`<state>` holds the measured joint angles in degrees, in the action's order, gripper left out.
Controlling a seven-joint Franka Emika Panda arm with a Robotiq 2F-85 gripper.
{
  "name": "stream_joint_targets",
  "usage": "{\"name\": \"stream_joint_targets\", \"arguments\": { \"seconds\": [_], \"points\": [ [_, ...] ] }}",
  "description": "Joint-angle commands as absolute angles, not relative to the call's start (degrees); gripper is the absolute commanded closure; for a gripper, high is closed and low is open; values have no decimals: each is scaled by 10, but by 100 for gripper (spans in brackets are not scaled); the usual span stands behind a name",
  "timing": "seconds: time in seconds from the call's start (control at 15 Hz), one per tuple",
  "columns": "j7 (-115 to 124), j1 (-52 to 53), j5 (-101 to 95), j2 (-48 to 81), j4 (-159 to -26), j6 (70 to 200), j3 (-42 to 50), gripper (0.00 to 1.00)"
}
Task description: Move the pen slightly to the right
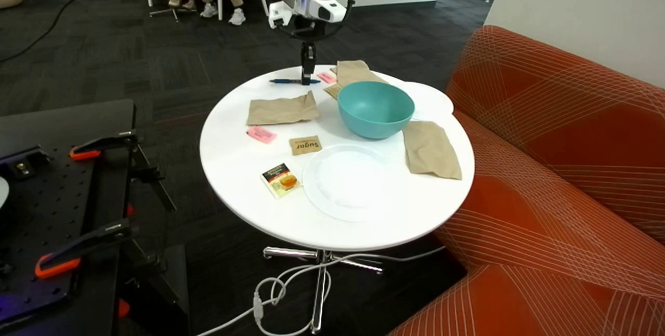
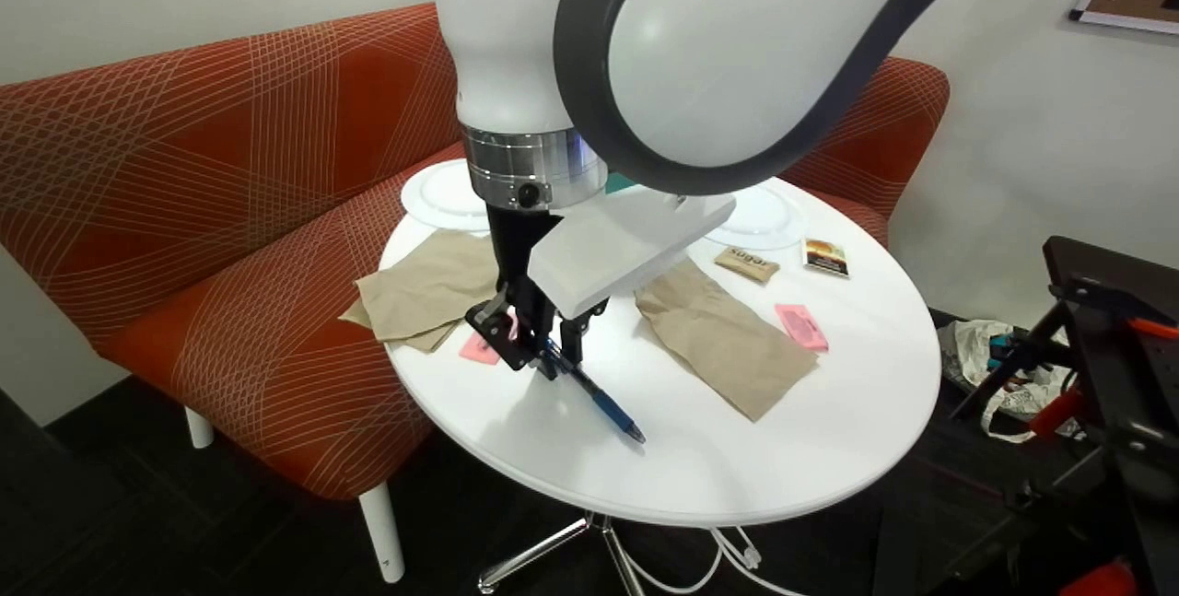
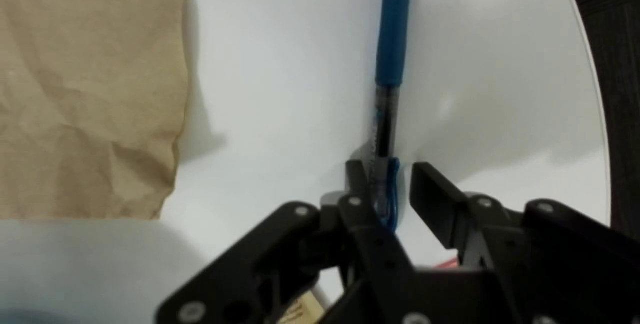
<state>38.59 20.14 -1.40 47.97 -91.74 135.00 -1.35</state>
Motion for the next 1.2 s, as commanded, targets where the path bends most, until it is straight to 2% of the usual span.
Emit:
{"name": "stream_joint_targets", "arguments": {
  "seconds": [0.0, 0.07, 0.13, 0.8, 1.0, 1.07, 1.13],
  "points": [
    [399, 211, -7, 491, -902, 1331, -5, 99],
    [402, 212, -8, 489, -900, 1325, -4, 100],
    [403, 213, -9, 484, -905, 1323, -2, 96],
    [465, 200, 9, 350, -1017, 1328, 3, 96],
    [462, 180, 40, 291, -1065, 1326, -20, 96],
    [468, 191, 17, 351, -1008, 1336, -8, 84],
    [468, 187, 23, 333, -1022, 1335, -12, 84]
  ]
}}
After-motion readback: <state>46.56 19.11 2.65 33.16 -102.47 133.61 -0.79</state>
